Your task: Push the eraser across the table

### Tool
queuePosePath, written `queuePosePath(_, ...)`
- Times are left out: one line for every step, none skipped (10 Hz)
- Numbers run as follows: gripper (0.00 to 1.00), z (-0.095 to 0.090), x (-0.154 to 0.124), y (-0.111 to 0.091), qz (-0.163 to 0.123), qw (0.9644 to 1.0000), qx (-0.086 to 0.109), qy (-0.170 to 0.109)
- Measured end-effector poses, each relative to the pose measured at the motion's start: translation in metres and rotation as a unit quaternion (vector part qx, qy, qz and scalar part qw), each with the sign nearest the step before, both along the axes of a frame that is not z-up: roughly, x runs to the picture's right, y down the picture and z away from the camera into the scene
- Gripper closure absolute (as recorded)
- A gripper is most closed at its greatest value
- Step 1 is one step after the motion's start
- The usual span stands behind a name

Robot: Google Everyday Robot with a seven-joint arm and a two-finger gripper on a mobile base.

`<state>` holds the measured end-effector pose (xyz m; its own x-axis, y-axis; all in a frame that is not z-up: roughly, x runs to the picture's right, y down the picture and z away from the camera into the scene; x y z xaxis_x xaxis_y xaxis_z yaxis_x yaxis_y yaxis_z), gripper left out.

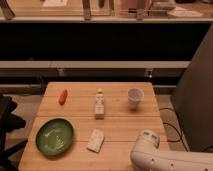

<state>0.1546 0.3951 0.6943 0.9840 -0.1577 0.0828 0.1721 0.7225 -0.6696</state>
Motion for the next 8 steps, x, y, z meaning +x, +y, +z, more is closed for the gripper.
queuePosePath(0.99,-0.001,0.002,-0.003,0.004,1.0,0.002,0.003)
queuePosePath(0.99,-0.005,0.011,-0.012,0.013,0.9999,0.008,0.006)
queuePosePath(0.99,-0.011,0.02,-0.024,0.02,0.9997,0.014,0.006)
queuePosePath(0.99,-0.019,0.03,-0.041,0.027,0.9993,0.024,0.008)
queuePosePath(0.99,-0.026,0.039,-0.059,0.033,0.9988,0.034,0.01)
queuePosePath(0.99,-0.033,0.052,-0.075,0.038,0.9983,0.042,0.016)
queuePosePath(0.99,-0.035,0.068,-0.088,0.042,0.9976,0.049,0.023)
queuePosePath(0.99,-0.034,0.083,-0.096,0.048,0.997,0.054,0.03)
